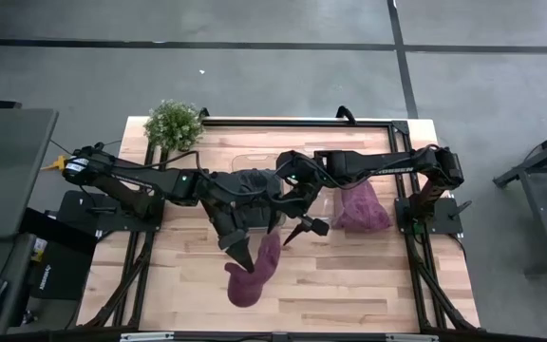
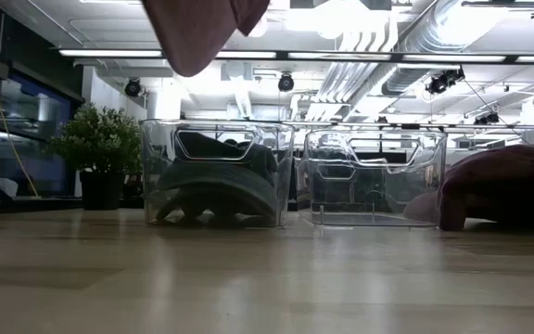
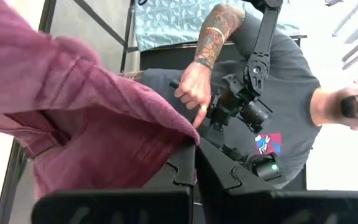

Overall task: Pick & Place hat
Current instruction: Put the bottom red cap into the right transparent bin

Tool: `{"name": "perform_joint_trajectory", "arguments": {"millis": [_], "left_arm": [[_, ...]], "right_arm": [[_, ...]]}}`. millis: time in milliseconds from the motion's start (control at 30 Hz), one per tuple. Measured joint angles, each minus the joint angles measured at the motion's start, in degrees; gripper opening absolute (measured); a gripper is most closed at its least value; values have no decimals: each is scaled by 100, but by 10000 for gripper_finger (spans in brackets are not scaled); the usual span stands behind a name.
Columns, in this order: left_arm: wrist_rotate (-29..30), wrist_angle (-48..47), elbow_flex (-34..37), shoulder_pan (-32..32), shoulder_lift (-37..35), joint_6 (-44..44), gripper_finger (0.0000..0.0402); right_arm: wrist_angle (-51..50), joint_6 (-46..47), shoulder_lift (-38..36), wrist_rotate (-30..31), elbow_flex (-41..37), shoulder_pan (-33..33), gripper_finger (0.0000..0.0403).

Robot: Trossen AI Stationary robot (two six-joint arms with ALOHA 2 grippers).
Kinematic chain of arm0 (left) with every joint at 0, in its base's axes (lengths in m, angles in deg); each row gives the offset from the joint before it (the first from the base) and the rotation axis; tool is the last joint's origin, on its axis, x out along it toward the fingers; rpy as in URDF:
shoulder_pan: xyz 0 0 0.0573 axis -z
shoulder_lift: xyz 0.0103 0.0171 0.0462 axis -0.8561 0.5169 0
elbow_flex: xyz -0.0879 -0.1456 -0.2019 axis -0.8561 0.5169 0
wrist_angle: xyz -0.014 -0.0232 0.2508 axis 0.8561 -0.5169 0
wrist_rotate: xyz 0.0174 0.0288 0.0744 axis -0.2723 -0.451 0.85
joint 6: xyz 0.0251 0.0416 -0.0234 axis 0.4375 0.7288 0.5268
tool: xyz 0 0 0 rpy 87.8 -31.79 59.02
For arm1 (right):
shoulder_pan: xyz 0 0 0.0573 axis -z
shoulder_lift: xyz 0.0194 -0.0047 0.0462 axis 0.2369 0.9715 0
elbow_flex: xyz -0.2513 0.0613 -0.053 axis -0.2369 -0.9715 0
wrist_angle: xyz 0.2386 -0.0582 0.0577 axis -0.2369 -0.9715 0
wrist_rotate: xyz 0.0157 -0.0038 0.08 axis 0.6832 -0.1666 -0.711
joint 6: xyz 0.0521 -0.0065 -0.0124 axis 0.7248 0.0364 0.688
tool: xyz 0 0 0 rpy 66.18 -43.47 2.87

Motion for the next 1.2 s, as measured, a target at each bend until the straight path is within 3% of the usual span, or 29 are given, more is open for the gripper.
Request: {"name": "perform_joint_trajectory", "arguments": {"millis": [467, 833, 1200], "left_arm": [[-683, 3, 0, 0, 2, -308, 0], [-893, -22, 0, 0, 2, -464, 0], [-1013, 124, 2, -143, 70, -279, 0]], "right_arm": [[-243, -613, 9, 324, -87, -96, 227], [-1407, -1294, 9, 797, -87, -85, 211], [-1041, -1291, -13, 770, -87, -167, 215]]}}
